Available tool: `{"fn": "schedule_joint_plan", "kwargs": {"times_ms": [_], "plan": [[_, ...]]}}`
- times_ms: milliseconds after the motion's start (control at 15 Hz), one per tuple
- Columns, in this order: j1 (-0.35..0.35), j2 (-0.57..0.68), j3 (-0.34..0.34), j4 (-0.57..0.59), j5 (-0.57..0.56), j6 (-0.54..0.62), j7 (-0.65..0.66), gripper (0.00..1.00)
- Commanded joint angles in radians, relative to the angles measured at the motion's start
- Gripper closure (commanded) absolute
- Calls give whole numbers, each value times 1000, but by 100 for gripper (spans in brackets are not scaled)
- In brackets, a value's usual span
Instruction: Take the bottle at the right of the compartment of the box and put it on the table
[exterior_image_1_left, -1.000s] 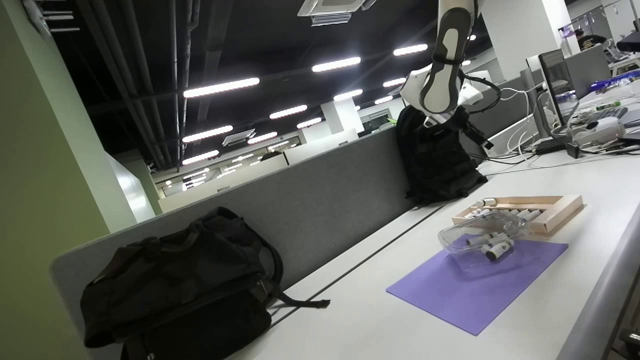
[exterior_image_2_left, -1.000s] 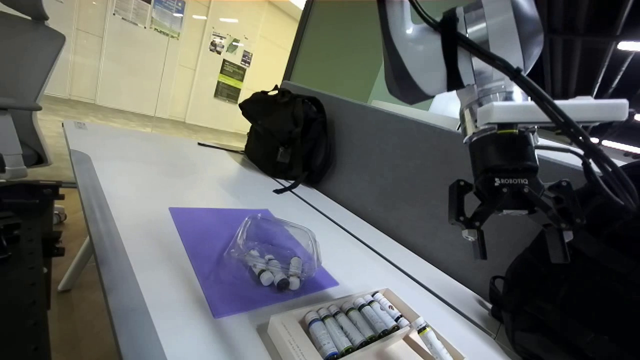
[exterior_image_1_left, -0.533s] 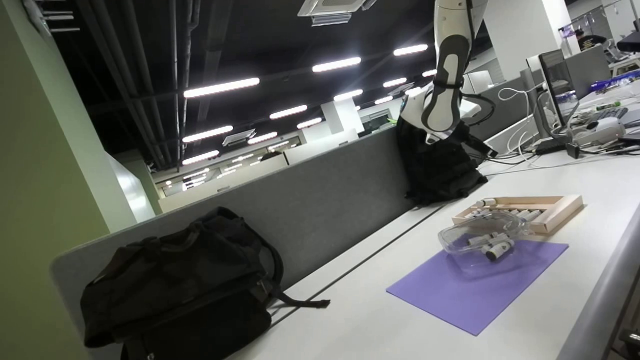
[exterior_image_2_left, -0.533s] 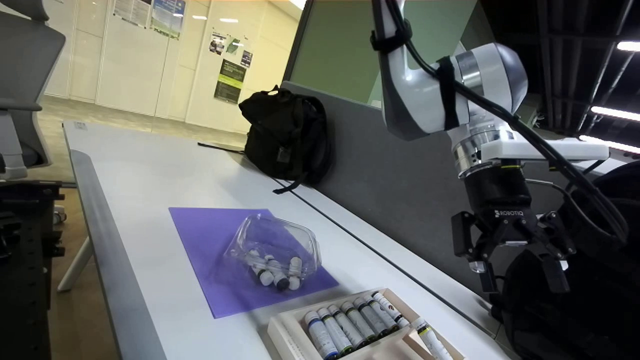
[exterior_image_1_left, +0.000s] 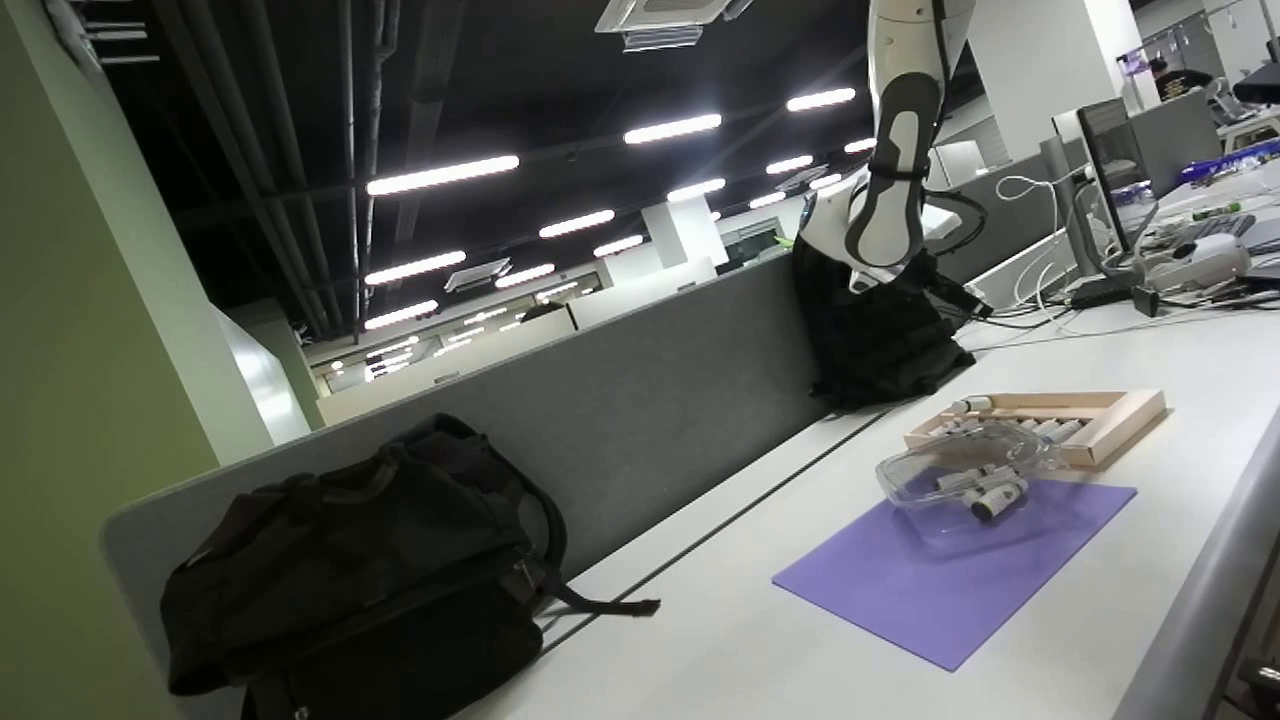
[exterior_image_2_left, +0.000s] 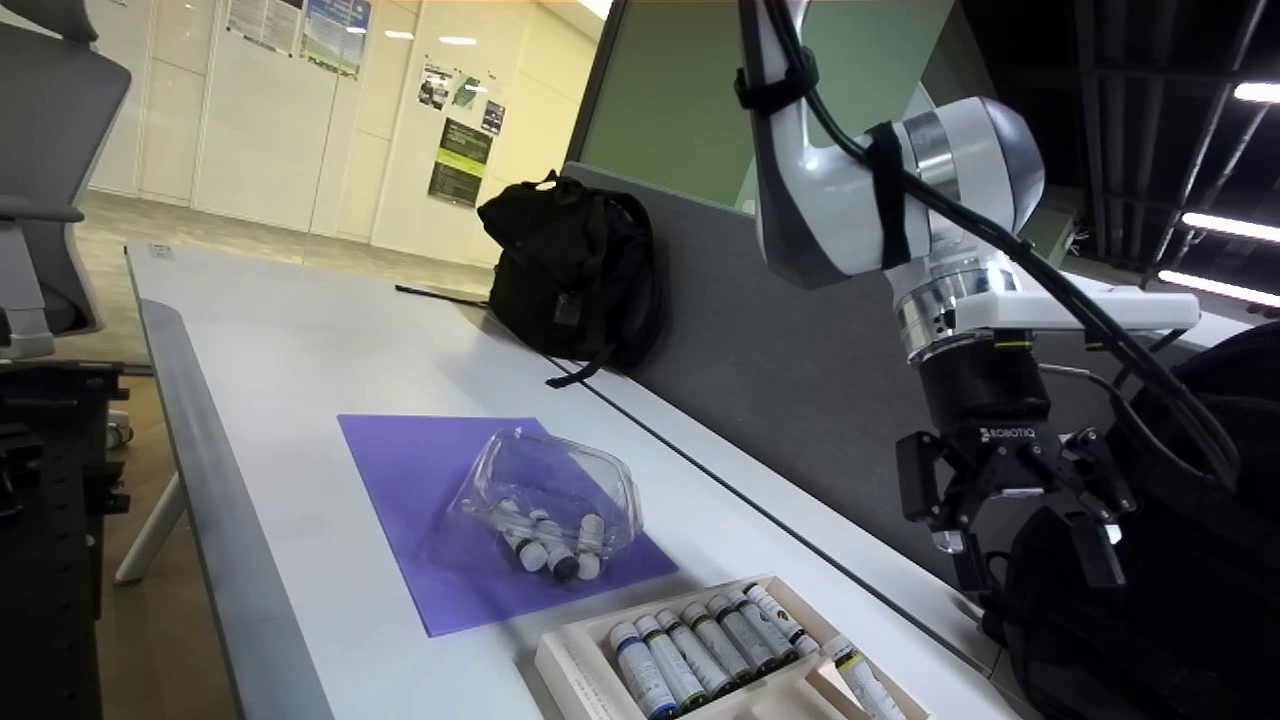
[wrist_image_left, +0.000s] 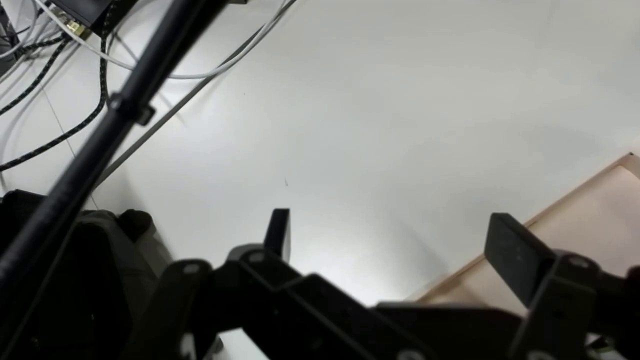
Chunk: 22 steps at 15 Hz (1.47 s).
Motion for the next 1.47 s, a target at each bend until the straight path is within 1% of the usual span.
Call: {"fn": "schedule_joint_plan", "kwargs": {"times_ms": [0,133,467,667,1000,1067,1133,1200,1400], "plan": [[1,38,3,-19,-88,75,32,0],[-5,64,9,-23,-129,136,21,0],[-3,116,44,-32,-118,137,-20,0],[-13,138,58,-44,-136,202,-40,0],[-16,161,62,-60,-149,304,-59,0],[-18,164,67,-62,-137,310,-73,25],[-16,167,66,-62,-134,314,-80,26],[-16,169,68,-63,-131,318,-89,32],[-15,171,69,-64,-128,320,-100,55]]}}
